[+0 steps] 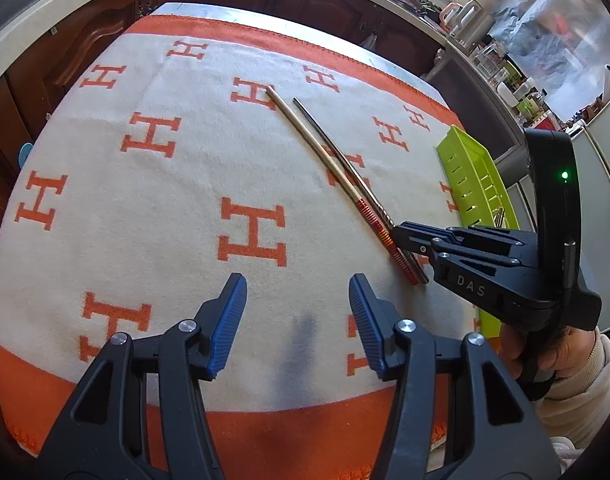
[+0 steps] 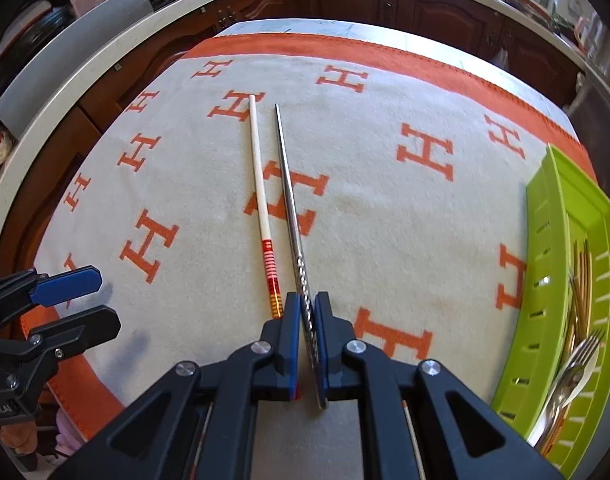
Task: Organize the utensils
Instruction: 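Close the right tool on the steel chopstick while the left tool grasps the red-banded wooden chopstick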
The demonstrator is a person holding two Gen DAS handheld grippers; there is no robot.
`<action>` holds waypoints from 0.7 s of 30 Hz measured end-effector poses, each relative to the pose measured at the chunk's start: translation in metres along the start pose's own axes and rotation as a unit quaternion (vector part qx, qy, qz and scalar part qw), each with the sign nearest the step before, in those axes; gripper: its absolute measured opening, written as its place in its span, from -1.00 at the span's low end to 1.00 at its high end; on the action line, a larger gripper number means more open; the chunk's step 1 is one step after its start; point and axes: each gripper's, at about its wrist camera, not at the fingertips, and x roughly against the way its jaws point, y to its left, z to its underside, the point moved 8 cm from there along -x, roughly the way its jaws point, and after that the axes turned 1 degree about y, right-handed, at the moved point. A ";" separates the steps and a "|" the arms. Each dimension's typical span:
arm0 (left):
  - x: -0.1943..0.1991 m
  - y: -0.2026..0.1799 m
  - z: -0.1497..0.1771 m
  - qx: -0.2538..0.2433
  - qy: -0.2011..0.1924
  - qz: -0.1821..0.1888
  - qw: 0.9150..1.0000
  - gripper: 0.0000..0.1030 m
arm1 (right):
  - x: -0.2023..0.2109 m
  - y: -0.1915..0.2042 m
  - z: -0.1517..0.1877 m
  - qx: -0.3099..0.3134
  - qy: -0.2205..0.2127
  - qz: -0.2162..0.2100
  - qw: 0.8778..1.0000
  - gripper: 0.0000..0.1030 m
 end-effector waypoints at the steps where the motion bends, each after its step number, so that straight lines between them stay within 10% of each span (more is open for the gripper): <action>1: -0.001 0.000 0.000 0.000 0.001 0.000 1.000 -0.03 | -0.001 0.002 -0.001 0.005 0.000 0.002 1.000 -0.84; 21: -0.012 -0.018 -0.036 0.001 -0.008 -0.020 1.000 -0.03 | 0.015 0.002 0.019 -0.084 -0.025 -0.058 0.994 -0.90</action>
